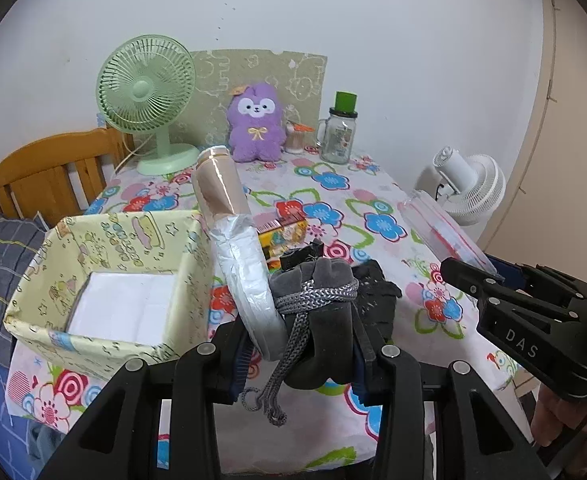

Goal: Organize soft objects
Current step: 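Carry the pouch in the left tool while the right tool carries the plastic bag to the yellow box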

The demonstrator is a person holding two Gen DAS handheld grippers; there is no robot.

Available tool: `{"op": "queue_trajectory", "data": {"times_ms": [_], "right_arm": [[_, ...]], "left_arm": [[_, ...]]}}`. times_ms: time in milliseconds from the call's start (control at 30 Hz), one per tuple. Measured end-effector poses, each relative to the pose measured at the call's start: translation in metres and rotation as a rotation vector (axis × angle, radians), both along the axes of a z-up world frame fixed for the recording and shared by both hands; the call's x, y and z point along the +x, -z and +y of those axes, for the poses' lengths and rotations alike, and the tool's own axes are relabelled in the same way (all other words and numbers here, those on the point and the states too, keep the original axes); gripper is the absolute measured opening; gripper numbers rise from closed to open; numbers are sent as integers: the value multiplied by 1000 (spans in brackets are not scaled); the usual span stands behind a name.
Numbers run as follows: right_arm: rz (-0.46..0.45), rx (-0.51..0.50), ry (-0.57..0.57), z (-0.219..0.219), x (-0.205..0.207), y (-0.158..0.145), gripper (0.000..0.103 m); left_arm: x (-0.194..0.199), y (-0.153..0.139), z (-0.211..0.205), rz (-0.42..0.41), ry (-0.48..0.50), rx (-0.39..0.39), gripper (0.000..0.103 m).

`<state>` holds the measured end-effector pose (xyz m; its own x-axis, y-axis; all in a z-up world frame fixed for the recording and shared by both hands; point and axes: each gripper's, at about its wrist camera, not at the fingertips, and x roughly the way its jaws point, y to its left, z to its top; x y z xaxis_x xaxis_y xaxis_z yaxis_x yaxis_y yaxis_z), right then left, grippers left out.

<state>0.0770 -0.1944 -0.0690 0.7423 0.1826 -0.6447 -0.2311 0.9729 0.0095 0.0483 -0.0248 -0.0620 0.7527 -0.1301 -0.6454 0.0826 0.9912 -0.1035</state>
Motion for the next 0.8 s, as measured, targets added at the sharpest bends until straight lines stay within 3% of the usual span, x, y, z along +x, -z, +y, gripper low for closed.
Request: {"op": "queue_trajectory", "data": {"times_ms": [800], "right_arm": [[-54,-4,-95,51,9,-28,37]], "left_arm": [[-1,-30,47,-82,-90,-14,41]]}}
